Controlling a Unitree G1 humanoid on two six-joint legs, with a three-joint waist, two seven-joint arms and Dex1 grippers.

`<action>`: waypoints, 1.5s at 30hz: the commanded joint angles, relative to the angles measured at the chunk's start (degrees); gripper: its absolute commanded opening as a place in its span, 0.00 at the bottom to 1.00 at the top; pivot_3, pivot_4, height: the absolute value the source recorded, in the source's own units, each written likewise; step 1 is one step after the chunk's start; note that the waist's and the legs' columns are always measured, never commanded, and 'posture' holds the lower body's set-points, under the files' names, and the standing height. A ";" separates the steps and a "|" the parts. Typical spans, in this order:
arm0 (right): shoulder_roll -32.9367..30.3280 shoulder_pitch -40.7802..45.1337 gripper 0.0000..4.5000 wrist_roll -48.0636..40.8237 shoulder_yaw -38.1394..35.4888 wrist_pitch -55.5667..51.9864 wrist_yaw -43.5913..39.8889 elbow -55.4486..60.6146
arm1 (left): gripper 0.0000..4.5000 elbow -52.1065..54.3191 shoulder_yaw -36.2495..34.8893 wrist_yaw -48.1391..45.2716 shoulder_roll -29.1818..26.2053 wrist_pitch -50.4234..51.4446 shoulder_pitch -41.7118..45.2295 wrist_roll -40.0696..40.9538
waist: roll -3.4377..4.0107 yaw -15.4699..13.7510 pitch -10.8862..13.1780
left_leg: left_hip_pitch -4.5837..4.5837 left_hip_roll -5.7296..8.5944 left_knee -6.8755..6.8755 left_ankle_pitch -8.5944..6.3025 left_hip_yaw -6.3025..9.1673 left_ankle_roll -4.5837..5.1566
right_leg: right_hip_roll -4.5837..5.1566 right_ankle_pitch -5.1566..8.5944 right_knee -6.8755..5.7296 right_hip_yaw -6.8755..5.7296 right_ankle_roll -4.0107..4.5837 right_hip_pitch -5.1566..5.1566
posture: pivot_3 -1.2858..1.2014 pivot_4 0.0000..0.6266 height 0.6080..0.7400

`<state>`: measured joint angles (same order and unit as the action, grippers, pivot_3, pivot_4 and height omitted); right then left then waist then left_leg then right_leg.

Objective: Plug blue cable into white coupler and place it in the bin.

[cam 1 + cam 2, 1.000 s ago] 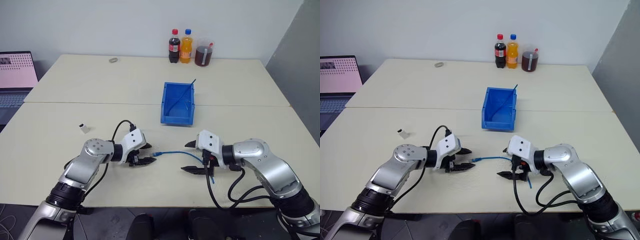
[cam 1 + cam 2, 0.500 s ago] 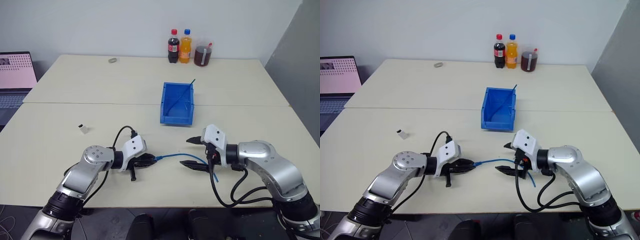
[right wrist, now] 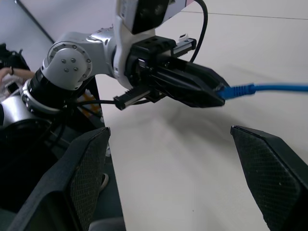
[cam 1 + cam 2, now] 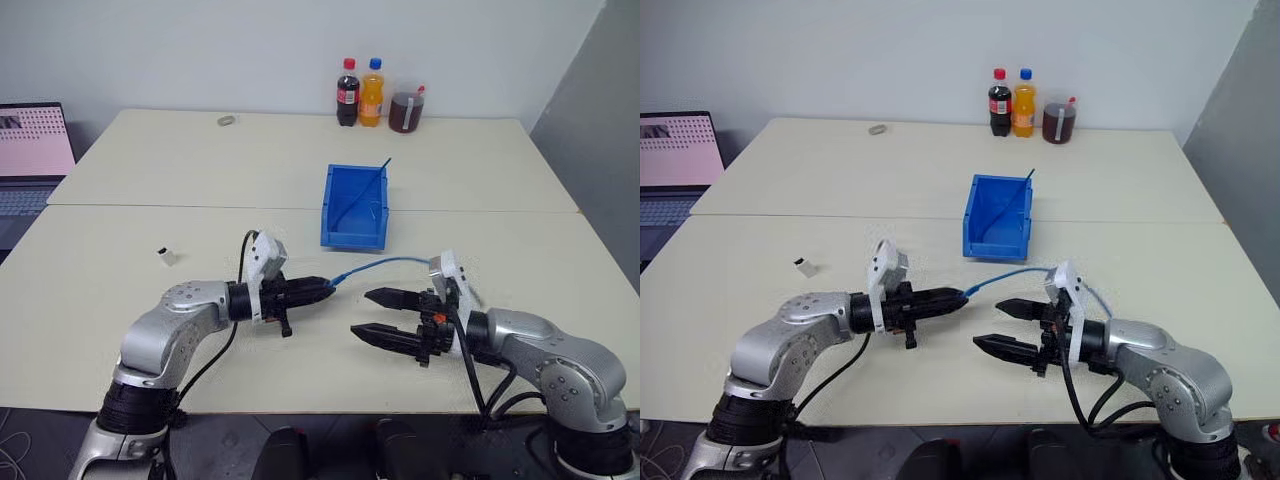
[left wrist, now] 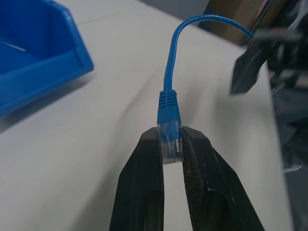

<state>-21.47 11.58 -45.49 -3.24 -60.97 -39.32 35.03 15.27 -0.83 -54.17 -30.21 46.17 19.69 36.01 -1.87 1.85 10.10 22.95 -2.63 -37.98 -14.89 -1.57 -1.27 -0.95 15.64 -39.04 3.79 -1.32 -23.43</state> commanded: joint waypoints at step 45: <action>9.94 9.71 0.22 -15.86 -2.26 2.21 16.50 -10.76 | 0.06 4.70 -2.02 5.52 -1.20 7.16 1.95 16.11 | 0.01 0.08 0.01 | 0.01 0.02 0.05 0.00 -0.02 -0.01 | 0.00 0.00 0.04 0.17 0.00 -0.04 | 0.52 0.24 1.00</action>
<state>-11.31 20.35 -59.24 -4.92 -59.40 -22.44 23.30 17.97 -3.06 -47.50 -30.48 53.77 21.66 51.67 -1.86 1.93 10.11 22.97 -2.61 -37.93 -14.89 -1.59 -1.28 -0.95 15.64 -38.99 3.96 -1.33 -23.47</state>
